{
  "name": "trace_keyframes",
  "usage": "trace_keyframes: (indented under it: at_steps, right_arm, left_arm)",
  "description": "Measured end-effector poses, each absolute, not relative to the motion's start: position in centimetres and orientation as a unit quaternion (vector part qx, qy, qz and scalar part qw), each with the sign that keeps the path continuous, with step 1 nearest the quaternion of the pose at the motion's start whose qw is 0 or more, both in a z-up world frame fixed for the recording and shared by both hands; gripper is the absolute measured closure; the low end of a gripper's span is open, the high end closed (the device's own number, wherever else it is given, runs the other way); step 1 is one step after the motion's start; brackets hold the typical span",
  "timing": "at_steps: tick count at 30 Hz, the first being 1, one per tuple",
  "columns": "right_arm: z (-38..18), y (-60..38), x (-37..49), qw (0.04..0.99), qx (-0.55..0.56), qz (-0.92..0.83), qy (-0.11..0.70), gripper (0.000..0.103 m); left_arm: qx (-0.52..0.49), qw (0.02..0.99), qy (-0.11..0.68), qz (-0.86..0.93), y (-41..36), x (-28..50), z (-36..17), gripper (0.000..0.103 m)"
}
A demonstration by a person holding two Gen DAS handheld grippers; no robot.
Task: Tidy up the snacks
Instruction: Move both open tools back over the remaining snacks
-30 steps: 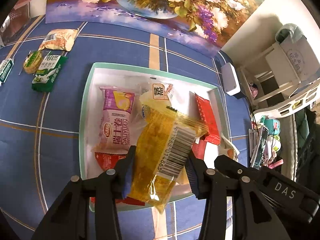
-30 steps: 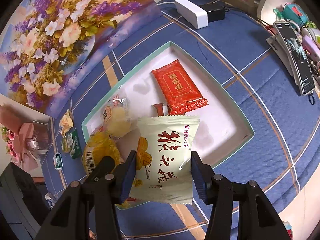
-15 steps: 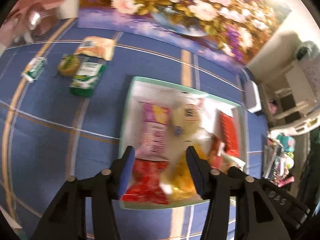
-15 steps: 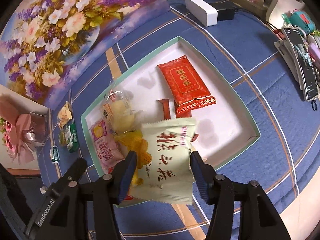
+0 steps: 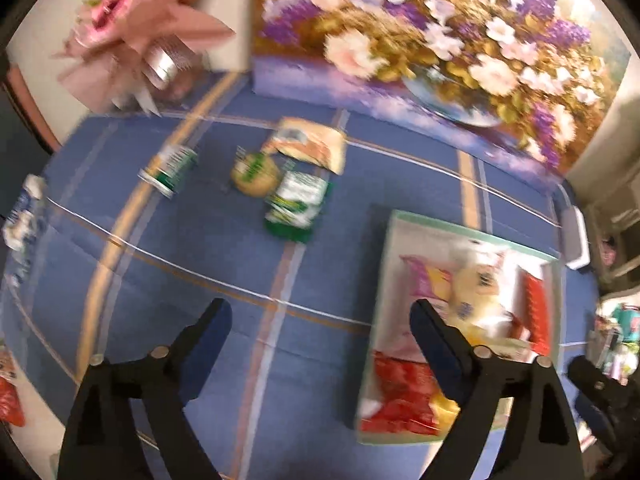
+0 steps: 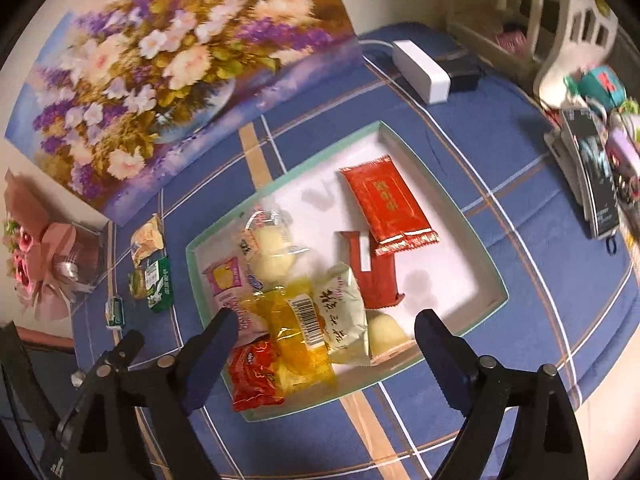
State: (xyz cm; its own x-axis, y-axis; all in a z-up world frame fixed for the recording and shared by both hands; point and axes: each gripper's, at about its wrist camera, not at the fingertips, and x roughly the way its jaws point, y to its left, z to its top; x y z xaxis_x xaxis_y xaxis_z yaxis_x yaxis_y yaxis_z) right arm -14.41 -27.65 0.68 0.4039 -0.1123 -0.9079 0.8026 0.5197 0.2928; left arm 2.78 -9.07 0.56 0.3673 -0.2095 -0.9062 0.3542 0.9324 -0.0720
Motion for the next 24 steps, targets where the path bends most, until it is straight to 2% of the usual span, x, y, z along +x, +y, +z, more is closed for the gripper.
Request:
trace_keyframes:
  at_steps: [1, 3, 14, 24]
  right_arm:
    - [0.8, -27.5, -14.3, 0.748, 0.378, -0.307, 0.452, 0.008]
    - [1.2, -27.0, -13.8, 0.753, 0.368, -0.306, 0.451, 0.000]
    - [2.1, -23.1, -10.6, 0.774, 0.330, -0.282, 0.461, 0.000]
    - [1.7, -18.5, -6.7, 0.790, 0.296, -0.242, 0.480, 0.000]
  left_arm:
    - [0.070, 0.829, 0.530, -0.166, -8.8, 2.9, 0.7, 0.002]
    - [0.072, 0.835, 0.522, -0.161, -8.2, 3.2, 1.1, 0.002]
    - [0.053, 0.849, 0.507, -0.138, -4.7, 5.2, 2.1, 0.002]
    - [-0.009, 0.873, 0.485, -0.040, 3.9, 9.0, 2.1, 0.002]
